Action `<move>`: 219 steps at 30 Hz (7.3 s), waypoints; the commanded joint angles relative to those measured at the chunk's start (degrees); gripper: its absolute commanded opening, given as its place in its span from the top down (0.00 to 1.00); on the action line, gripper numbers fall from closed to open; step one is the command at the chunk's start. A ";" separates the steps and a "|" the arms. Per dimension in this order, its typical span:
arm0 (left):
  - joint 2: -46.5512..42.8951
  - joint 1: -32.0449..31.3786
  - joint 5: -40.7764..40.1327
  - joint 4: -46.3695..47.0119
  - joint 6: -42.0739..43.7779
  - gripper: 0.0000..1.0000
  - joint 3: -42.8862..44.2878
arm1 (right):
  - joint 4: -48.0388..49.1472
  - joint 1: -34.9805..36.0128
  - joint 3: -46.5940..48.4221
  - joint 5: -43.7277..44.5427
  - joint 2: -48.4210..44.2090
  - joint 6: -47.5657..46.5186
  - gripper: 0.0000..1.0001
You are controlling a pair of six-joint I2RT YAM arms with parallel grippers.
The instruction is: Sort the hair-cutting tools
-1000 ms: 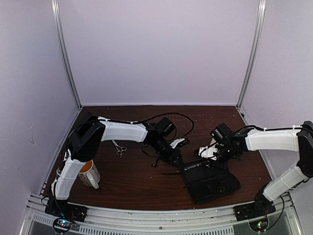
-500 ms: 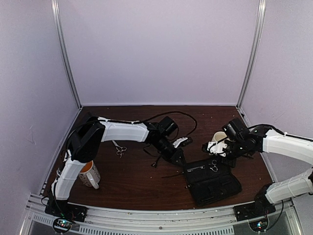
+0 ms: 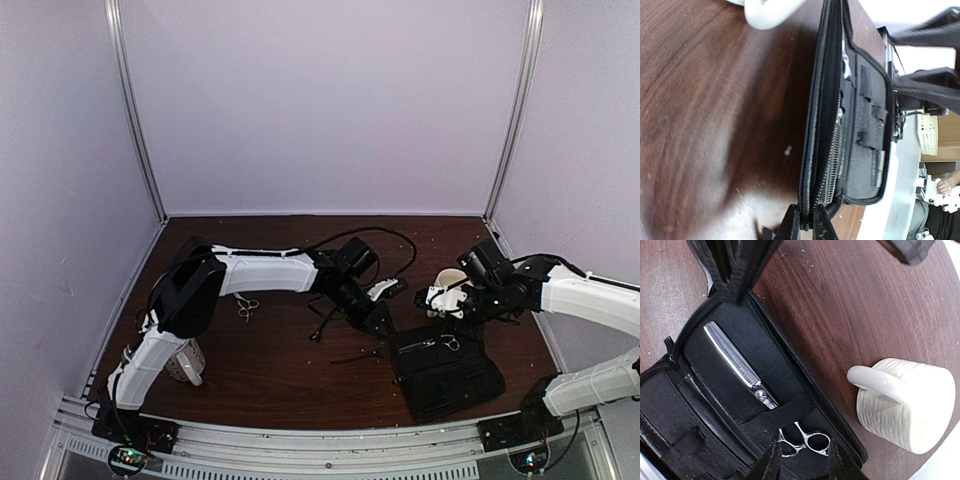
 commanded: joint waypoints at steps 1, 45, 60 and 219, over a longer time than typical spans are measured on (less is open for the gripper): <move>2.76 0.39 0.94 -0.39 0.81 1.00 3.99 | -0.52 -0.23 1.12 -0.82 -1.00 0.94 0.67; -13.96 7.56 -17.21 -21.12 14.15 0.63 -3.67 | 2.78 -0.05 0.45 -6.53 -2.65 -0.57 0.67; -31.41 17.56 -48.87 -17.33 -14.62 0.72 -28.26 | 7.01 0.56 0.59 -3.67 -3.06 2.56 0.67; -35.62 -3.46 -41.19 -18.66 36.26 1.00 -25.15 | -4.98 -15.06 -4.12 -6.48 -3.52 -10.09 0.83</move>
